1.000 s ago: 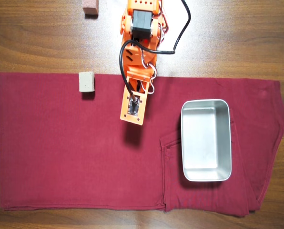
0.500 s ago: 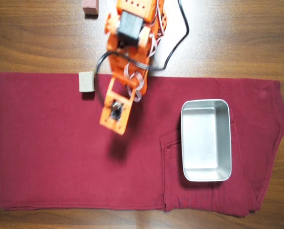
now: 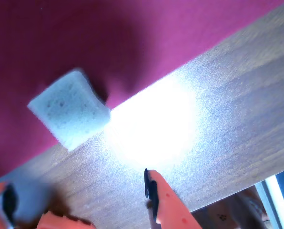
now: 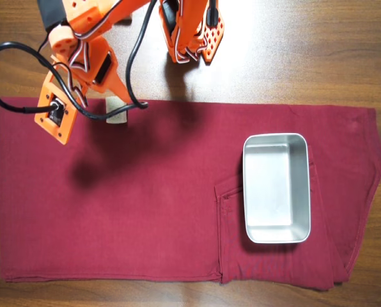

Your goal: Grab the cube

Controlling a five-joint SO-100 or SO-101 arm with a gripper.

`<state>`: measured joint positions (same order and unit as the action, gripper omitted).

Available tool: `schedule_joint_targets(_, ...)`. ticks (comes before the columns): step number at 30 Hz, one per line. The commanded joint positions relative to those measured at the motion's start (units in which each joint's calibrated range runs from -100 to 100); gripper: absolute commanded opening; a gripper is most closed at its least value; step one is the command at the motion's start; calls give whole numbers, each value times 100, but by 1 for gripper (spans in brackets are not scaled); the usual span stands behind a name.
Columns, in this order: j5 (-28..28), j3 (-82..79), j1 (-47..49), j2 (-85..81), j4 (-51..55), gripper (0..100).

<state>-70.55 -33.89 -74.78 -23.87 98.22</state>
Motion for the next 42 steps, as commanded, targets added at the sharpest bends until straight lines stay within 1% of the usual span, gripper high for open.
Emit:
schedule_joint_targets(1, 88, 107, 40, 234, -587, 38)
schedule_joint_targets(3, 190, 89, 136, 527, -1030, 39)
schedule_joint_targets(8, 664, -294, 769, 723, -1417, 39)
schedule_joint_targets(14, 718, -931, 865, 678, -1952, 37)
schedule_joint_targets(16, 752, -1040, 846, 714, -2090, 32)
schedule_joint_targets(17, 781, -1104, 846, 723, -2118, 27)
schedule_joint_targets(19, 816, -1204, 875, 705, -2256, 3)
schedule_joint_targets(20, 840, -1250, 884, 678, -2330, 0)
schedule_joint_targets(22, 884, -1322, 1115, 412, -2320, 0)
schedule_joint_targets(23, 923, -1195, 1460, 30, -2127, 0)
schedule_joint_targets(24, 1035, -904, 2017, -378, -1832, 0)
schedule_joint_targets(26, 1597, -248, 3783, -1008, -1426, 0)
schedule_joint_targets(28, 2286, 198, 6000, -1150, -1675, 0)
schedule_joint_targets(31, 2701, 963, 8821, -307, -1988, 0)
schedule_joint_targets(33, 2857, 972, 10165, 57, -2440, 0)
schedule_joint_targets(35, 2940, 972, 11086, 368, -2634, 0)
schedule_joint_targets(37, 2974, 972, 11595, 572, -2698, 0)
schedule_joint_targets(42, 2945, 1008, 11652, 882, -2726, 0)
